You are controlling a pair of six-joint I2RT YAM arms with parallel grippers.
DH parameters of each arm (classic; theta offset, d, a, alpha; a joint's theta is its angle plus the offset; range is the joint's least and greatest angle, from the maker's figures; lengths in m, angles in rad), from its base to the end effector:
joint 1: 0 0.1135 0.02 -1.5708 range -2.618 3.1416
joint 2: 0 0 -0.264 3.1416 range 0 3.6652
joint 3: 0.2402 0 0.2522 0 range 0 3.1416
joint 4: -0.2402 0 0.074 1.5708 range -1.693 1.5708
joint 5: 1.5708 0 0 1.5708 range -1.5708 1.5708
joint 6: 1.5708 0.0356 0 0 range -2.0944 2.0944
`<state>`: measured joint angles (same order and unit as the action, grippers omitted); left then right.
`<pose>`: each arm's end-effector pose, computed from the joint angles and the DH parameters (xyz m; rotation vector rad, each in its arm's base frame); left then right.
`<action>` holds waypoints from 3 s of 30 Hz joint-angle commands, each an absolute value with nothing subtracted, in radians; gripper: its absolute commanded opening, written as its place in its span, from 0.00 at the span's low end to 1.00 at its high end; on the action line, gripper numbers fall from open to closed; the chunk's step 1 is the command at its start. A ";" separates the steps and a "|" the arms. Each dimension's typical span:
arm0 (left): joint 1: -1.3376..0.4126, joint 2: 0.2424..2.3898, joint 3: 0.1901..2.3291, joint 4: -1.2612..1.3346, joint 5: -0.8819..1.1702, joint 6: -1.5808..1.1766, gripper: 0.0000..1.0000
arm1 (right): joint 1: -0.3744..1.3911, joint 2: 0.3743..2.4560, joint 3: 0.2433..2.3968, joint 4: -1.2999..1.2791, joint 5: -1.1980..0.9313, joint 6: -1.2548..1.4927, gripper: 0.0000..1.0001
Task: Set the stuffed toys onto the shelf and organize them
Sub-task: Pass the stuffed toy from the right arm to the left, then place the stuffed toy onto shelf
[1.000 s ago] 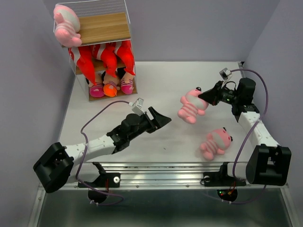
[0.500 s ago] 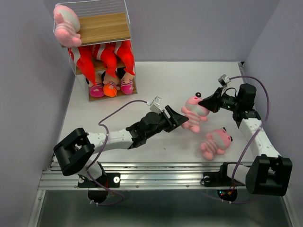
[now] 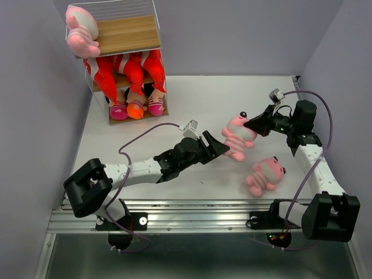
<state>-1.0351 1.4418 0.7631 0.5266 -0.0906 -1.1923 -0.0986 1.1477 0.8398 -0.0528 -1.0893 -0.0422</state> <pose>0.1674 -0.2757 0.2516 -0.2339 1.9820 -1.4962 0.2498 0.0070 0.3052 -0.6601 1.7093 0.9390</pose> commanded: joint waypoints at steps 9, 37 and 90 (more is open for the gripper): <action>-1.043 1.442 0.830 0.551 -0.067 -1.166 0.72 | -0.100 1.111 0.850 -0.018 -1.169 -0.002 0.10; -1.051 1.260 0.885 0.207 -0.268 -0.687 0.00 | -0.100 1.075 0.876 -0.083 -1.062 0.014 1.00; -0.344 1.545 2.278 -0.454 -0.511 -0.054 0.00 | -0.100 1.091 0.793 -0.078 -0.988 -0.018 1.00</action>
